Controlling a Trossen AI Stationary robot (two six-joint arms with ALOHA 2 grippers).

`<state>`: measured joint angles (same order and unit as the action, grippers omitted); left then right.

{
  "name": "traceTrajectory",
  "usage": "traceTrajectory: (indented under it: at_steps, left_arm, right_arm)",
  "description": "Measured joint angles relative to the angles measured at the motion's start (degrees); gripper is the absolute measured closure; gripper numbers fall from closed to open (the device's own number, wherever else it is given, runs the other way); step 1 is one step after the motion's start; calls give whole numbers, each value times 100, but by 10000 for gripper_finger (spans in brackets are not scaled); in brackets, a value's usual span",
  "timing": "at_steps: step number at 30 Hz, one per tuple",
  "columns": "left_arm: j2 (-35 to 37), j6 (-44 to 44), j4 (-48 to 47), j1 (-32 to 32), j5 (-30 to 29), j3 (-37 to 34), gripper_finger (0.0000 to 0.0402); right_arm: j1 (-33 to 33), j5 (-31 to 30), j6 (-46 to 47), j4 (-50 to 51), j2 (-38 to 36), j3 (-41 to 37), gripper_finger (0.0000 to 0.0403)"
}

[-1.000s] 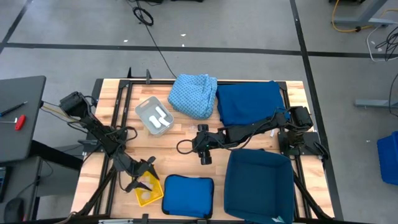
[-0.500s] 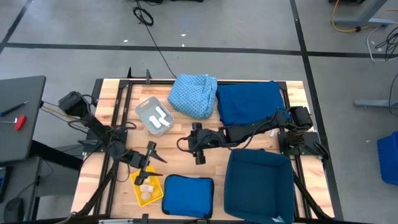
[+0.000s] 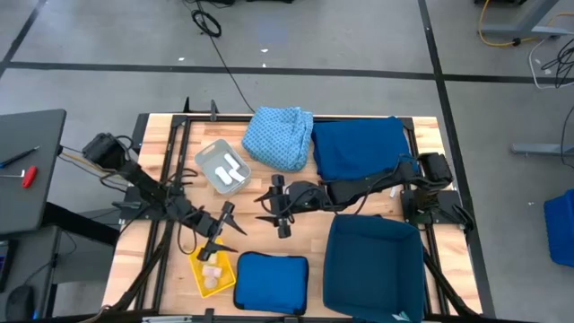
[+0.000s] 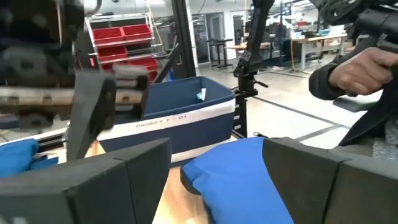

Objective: Pick & place medical supplies in basket/bin
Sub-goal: Put the light blue patient gown into the blue laundry bin

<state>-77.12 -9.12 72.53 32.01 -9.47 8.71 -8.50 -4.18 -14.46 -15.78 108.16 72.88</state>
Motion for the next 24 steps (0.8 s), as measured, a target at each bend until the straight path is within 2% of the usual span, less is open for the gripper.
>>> traceTrajectory:
  at_steps: [3, 10, 15, 19, 24]
  left_arm:
    - [0, -31, 4, -292, 219, 0, 145]
    - [0, -47, 58, -935, 225, 4, 145]
    - [0, 76, 54, -1306, 226, 4, 145]
    - [-2, 14, 52, -1554, -60, 4, 145]
    - [-2, 91, 7, -1794, 131, 4, 145]
  right_arm:
    - [70, -44, -22, 89, -180, 0, 167]
    - [499, -1092, -344, 960, -559, 2, 177]
    - [904, -1499, -356, 1778, -586, 2, 181]
    - [1260, -1508, -450, 2406, -586, 2, 181]
    - [1617, -1360, -463, 2950, -586, 2, 181]
